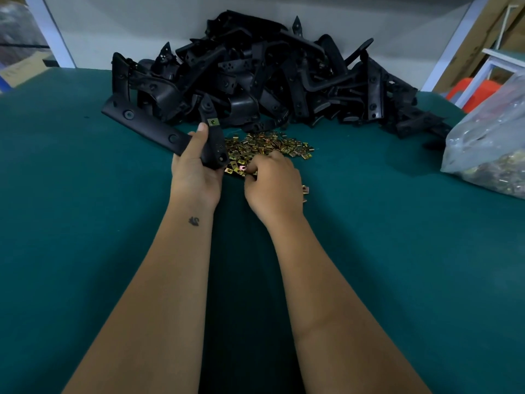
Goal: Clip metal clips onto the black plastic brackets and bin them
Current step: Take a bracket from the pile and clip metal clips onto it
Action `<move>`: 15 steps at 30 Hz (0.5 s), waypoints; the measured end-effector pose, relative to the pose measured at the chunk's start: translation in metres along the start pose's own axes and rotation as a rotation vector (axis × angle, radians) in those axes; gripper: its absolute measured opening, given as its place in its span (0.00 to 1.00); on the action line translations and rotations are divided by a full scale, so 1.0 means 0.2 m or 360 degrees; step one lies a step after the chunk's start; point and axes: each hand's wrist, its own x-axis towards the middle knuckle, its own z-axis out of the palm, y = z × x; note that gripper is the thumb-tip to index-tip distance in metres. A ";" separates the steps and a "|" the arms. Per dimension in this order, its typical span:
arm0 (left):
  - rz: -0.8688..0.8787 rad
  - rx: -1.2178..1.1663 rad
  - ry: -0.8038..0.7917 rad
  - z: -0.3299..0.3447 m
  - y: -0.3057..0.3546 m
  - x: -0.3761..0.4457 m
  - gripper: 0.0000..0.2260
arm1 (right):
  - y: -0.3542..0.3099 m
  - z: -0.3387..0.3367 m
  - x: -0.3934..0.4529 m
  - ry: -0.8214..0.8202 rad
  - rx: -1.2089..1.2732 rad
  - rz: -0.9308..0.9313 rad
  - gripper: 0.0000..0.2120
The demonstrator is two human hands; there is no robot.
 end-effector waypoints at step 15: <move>0.0041 -0.0015 0.0037 0.04 -0.09 -0.05 0.19 | -0.01 -0.04 0.00 0.0306 0.0247 -0.0064 0.05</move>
